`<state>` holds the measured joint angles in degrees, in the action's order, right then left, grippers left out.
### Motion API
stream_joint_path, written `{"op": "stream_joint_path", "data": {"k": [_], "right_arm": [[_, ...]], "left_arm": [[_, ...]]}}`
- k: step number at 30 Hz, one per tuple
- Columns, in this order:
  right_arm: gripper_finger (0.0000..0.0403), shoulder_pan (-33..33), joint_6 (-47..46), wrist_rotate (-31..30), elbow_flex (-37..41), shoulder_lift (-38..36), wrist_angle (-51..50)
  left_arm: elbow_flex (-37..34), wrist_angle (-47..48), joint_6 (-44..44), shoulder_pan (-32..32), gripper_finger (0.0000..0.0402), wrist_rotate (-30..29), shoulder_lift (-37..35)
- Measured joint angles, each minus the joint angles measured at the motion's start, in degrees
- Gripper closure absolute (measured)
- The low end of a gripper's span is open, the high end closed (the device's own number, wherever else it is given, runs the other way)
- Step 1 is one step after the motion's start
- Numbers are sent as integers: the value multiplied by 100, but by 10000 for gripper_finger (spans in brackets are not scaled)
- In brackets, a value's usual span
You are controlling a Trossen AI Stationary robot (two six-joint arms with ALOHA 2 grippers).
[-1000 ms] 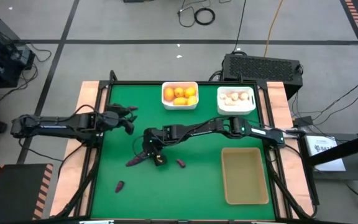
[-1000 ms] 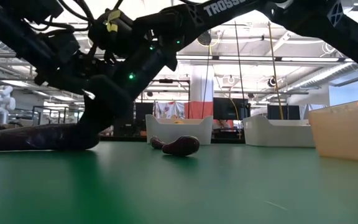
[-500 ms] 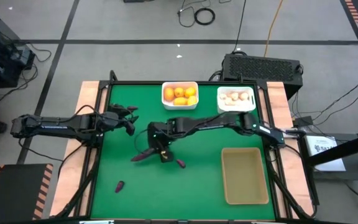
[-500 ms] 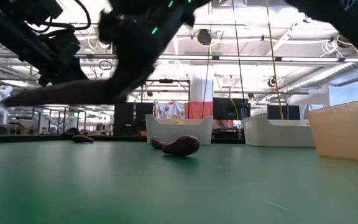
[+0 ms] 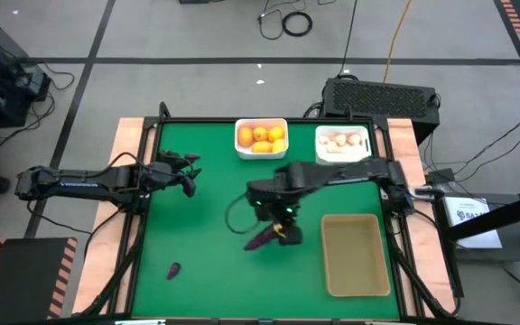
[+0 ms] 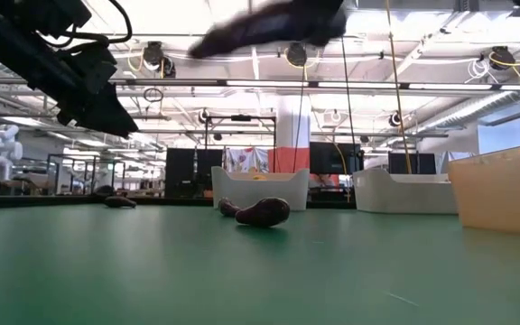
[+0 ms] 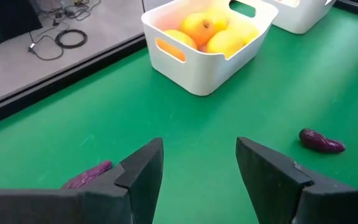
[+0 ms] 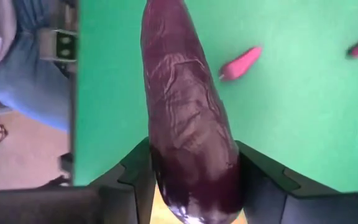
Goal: Sort produce into baskets
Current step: Put the eggplant into the light orange bin
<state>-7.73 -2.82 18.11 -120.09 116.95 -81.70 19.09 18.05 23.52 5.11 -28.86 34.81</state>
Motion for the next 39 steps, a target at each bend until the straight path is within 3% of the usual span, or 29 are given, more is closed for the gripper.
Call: {"op": "stream_joint_path", "data": {"k": [4, 8, 16, 20, 28, 35, 39], "right_arm": [[236, -503, -931, -534, 317, -683, -394], [236, -1048, -2542, -1045, 1251, -1649, -553], [236, -2691, -7718, -1523, 3709, -3597, -426], [236, -3537, -9577, -1526, 4713, -4049, 191], [236, -4120, -11370, -1530, 5765, -4033, 746], [235, -4113, -11450, -1537, 5840, -3840, 898], [211, -4113, -11326, -1523, 5840, -3797, 1122]], "left_arm": [[0, 1, -1, -1, 191, 18, 0], [0, -1, -14, 0, 191, 20, 0], [0, -6, -47, 2, 191, 20, 0], [0, -6, -47, 2, 191, 20, -1], [0, -8, -2, 2, 191, 17, -1], [0, -7, -1, 2, 191, 17, 0], [0, -3, -1, 6, 191, 8, 0]]}}
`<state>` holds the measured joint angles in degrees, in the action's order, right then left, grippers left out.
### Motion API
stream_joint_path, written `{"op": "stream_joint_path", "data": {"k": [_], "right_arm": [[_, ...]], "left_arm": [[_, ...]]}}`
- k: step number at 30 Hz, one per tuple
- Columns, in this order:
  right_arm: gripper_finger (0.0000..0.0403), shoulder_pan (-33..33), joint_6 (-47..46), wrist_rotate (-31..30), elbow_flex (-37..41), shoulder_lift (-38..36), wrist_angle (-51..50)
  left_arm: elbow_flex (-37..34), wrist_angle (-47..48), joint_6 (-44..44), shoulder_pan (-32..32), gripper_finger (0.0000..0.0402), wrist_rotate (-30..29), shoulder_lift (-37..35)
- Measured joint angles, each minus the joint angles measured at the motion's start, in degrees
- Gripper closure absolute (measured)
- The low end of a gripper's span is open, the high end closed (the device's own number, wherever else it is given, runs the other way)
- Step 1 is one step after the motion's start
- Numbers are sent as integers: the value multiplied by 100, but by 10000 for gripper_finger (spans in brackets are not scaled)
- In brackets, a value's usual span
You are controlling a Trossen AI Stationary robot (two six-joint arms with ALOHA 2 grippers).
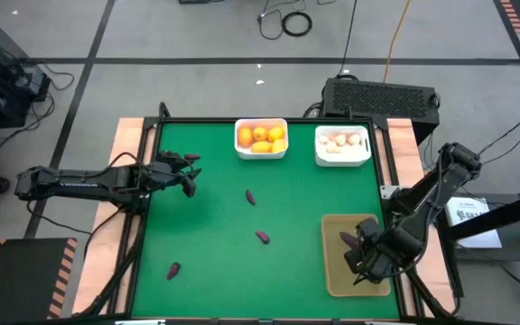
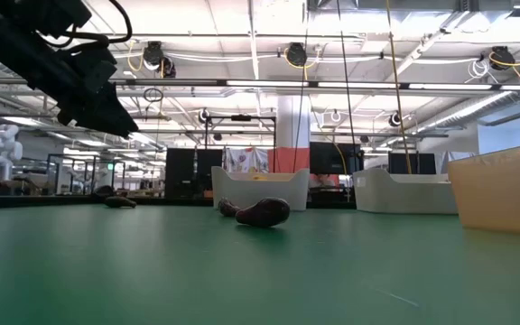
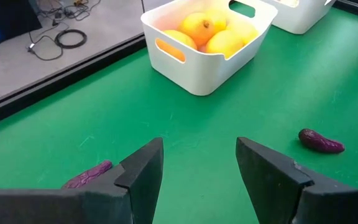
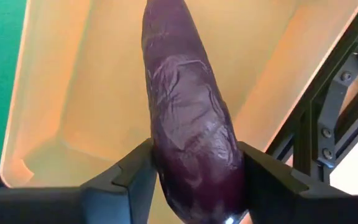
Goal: Sort produce into baskets
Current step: Put the eggplant into the light orange bin
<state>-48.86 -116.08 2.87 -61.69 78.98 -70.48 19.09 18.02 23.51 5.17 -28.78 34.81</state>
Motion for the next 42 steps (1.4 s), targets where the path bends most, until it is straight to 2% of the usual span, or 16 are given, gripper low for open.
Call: {"op": "stream_joint_path", "data": {"k": [8, 10, 12, 15, 18, 20, 24, 27, 32, 35, 37, 40, 42], "right_arm": [[123, 5, 168, 64, 0, 0, 143], [108, 48, 412, 278, 0, -26, 253], [99, 103, 494, 496, 0, -117, 301], [95, 212, 553, 487, -53, -311, 324], [95, 357, 823, 338, -159, -481, 329], [95, 471, 1157, 8, -190, -570, 412], [95, 851, 2237, -963, -199, -662, 900], [95, 1325, 3267, -1347, -199, -616, 1484], [95, 2139, 5456, -1388, -199, -186, 3111], [95, 2521, 6684, -1359, -201, 240, 4266], [95, 2686, 7438, -1340, -201, 575, 5018], [95, 2826, 8370, -1183, -201, 1028, 6027], [95, 2918, 8709, -1046, -201, 1299, 6591]], "left_arm": [[0, 2, -23, 2, 191, -31, -2], [0, 23, -33, 1, 191, -32, -1], [0, 50, -33, 2, 191, -32, 0], [0, 70, -37, 1, 191, -34, 0], [0, 74, -42, 2, 191, -70, 0], [0, 112, -42, 0, 191, -76, 0], [0, 147, 149, 0, 191, -146, 0], [0, 160, 638, 0, 191, -138, 13], [0, 179, 1127, -65, 191, -135, 74], [-1, 86, 1193, -384, 191, -50, 141], [-2, -226, 959, -750, 191, -15, 156], [-2, -793, 140, -1364, 191, -27, 136], [-2, -1095, -376, -1697, 191, -335, 23]]}}
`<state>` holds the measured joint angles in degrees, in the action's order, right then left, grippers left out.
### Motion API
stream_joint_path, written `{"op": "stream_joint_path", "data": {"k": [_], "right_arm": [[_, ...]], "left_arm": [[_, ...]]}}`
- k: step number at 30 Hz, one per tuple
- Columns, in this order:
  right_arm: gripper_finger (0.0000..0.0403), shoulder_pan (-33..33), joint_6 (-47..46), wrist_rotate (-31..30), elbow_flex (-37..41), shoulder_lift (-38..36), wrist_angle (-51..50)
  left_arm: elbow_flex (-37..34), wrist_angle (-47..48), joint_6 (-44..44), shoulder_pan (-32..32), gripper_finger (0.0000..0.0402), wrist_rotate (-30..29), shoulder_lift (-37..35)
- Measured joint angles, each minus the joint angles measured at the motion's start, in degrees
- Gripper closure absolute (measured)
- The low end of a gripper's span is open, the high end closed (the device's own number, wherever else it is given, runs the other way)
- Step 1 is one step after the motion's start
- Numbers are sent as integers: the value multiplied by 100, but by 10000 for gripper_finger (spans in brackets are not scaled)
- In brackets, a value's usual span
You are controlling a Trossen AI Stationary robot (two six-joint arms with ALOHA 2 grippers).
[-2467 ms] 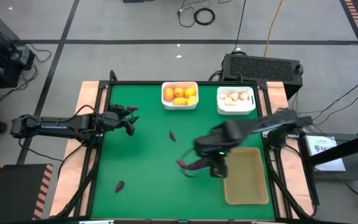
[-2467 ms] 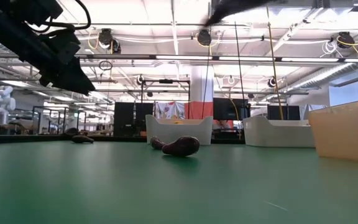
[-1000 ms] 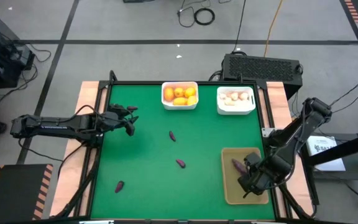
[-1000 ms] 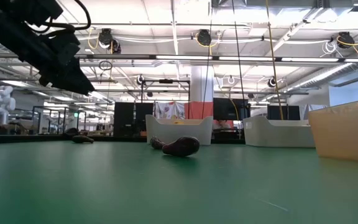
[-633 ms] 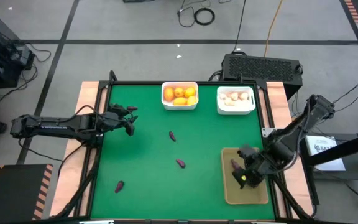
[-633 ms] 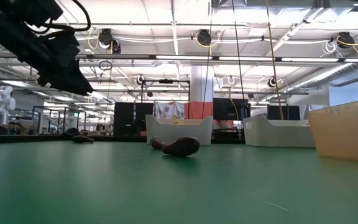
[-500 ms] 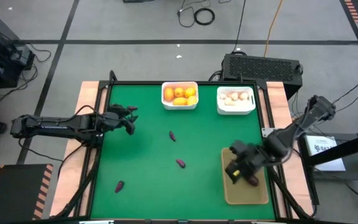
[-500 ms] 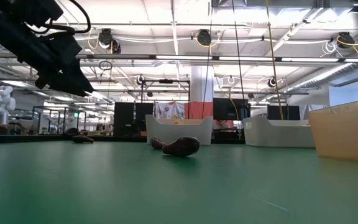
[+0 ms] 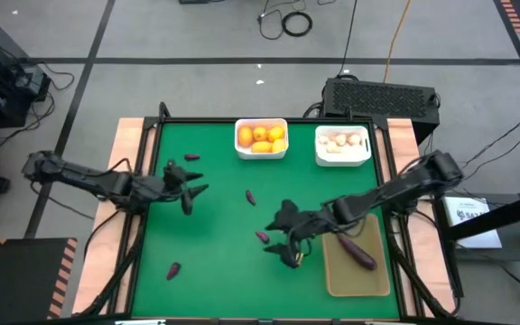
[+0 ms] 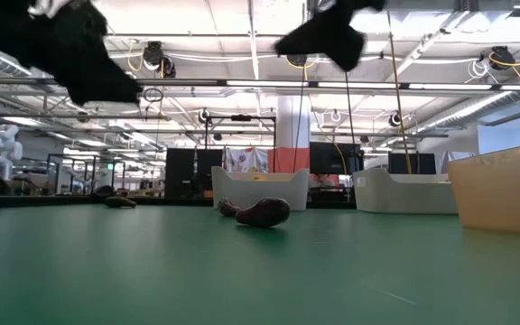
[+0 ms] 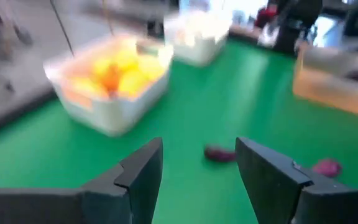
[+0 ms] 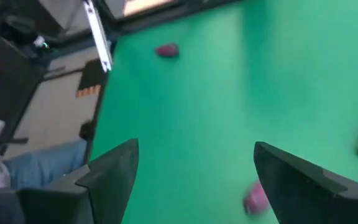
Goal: Sort produce into baskets
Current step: Put the eggplant into the light orange bin
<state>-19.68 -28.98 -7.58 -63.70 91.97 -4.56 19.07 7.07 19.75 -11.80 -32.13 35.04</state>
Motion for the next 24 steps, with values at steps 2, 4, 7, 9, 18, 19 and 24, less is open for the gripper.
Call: {"op": "stream_joint_path", "data": {"k": [2, 4, 7, 9, 18, 19, 24], "right_arm": [[95, 131, 47, 31, 0, 215, 428], [95, 316, -163, -83, -38, 420, 670], [95, 576, -664, -618, -153, 745, 640], [95, 729, -765, -772, -236, 1006, 650], [95, 1249, -1280, -1476, -997, 2260, 547], [95, 1294, -1263, -1483, -1094, 2379, 507], [95, 1403, -1181, -1822, -1655, 2858, -105]], "left_arm": [[0, -77, -292, -237, 191, -531, -149], [0, 58, -395, -404, 191, -954, -323], [0, 361, -477, -558, 191, -1258, -618], [0, 472, -576, -606, 191, -1295, -772], [0, 393, -1005, -776, 191, -779, -865], [0, 396, -1007, -778, 191, -783, -865], [0, 407, -1008, -775, 191, -801, -856]]}}
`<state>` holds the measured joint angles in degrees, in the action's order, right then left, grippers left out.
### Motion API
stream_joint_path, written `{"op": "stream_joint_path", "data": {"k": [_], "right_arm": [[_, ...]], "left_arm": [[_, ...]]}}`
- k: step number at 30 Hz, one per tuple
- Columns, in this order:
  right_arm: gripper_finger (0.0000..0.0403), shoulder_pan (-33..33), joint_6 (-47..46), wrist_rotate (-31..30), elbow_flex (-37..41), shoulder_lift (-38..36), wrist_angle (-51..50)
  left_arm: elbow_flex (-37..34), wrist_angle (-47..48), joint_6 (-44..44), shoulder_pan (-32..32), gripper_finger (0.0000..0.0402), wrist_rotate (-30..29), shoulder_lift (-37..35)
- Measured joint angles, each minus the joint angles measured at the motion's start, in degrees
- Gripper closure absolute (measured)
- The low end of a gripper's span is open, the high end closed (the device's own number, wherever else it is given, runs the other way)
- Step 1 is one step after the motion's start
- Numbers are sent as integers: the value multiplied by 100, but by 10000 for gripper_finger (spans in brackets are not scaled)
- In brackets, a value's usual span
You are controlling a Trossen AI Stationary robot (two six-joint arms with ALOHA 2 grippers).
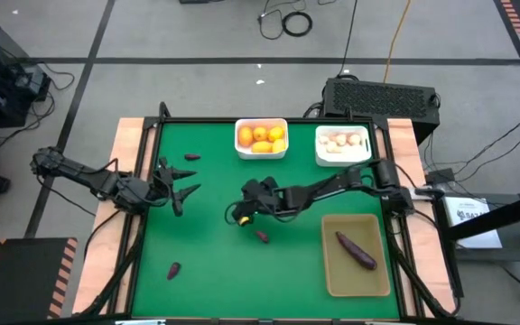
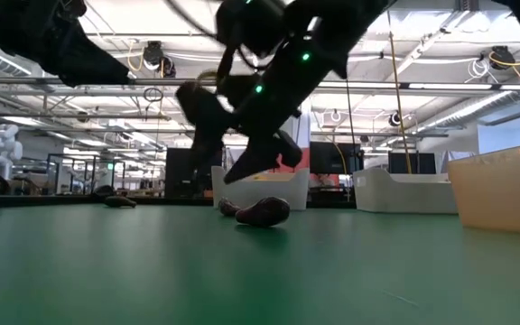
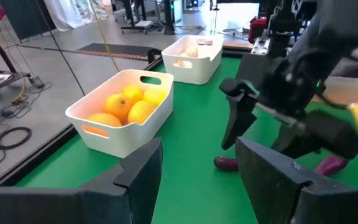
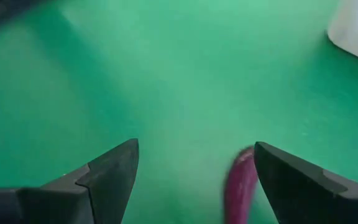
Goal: Sort produce into baskets
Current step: Put the eggplant into the light orange bin
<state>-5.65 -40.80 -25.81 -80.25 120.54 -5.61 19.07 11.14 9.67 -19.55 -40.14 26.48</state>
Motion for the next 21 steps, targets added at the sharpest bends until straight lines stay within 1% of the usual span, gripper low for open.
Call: {"op": "stream_joint_path", "data": {"k": [4, 8, 11, 15, 21], "right_arm": [[95, 2, -104, -315, -284, 268, -635], [95, 6, -207, -280, -294, 430, -606], [108, 30, -309, -258, -293, 522, -664], [148, 35, -308, -238, -286, 528, -658], [235, 41, -205, -238, -288, 525, -701]], "left_arm": [[0, 26, 0, 0, 191, -4, 2], [0, 32, -7, 0, 191, -26, 2], [0, 32, -9, 1, 191, -71, 2], [0, 32, 0, 0, 191, -81, 2], [0, 30, 5, 0, 191, -83, 2]]}}
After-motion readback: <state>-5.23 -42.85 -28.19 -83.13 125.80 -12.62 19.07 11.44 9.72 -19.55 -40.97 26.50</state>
